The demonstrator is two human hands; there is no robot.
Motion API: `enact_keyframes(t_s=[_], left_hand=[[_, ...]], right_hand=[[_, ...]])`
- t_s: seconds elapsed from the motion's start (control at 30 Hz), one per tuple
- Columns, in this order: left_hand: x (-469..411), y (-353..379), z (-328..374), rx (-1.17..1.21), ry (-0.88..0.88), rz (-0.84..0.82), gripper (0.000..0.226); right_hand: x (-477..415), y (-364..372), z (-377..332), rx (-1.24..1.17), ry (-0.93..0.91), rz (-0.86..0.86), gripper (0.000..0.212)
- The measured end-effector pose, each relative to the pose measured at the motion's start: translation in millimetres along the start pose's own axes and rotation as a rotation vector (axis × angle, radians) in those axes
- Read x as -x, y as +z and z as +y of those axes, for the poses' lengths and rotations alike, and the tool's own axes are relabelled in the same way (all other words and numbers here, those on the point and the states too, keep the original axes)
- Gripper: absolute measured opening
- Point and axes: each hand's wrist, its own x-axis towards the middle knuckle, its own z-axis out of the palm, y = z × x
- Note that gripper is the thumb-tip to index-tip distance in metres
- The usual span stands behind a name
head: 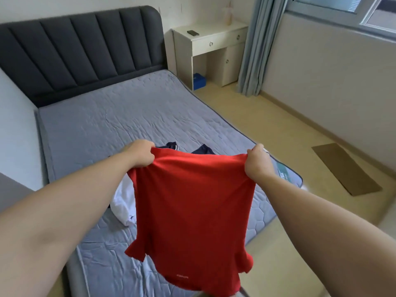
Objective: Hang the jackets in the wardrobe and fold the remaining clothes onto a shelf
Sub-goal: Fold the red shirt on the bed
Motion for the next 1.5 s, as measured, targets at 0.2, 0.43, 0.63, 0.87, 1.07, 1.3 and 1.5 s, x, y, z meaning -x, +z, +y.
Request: enact_keyframes(t_s=[0.2, 0.43, 0.63, 0.87, 1.07, 1.3, 1.5], left_hand=[[-77, -7, 57, -0.148, -0.044, 0.118, 0.016], [-119, -38, 90, -0.261, 0.004, 0.405, 0.019], [-111, -13, 79, -0.361, 0.365, 0.403, 0.024], [-115, 139, 18, -0.376, 0.412, 0.179, 0.04], [-117, 333, -49, -0.41, 0.347, -0.143, 0.047], [-65, 485, -126, -0.492, 0.316, -0.385, 0.053], [-6, 538, -174, -0.37, 0.19, -0.377, 0.052]], right_hand=[[-90, -20, 21, -0.261, 0.056, 0.071, 0.014], [-142, -58, 25, -0.265, -0.097, 0.279, 0.016], [-114, -32, 58, -0.08, -0.176, 0.175, 0.013], [-29, 103, 114, 0.593, -0.228, -0.262, 0.026], [14, 272, 187, 0.921, -0.502, -0.573, 0.028], [71, 393, 227, 0.995, -0.526, -0.863, 0.03], [129, 455, 233, 1.003, -0.455, -1.093, 0.033]])
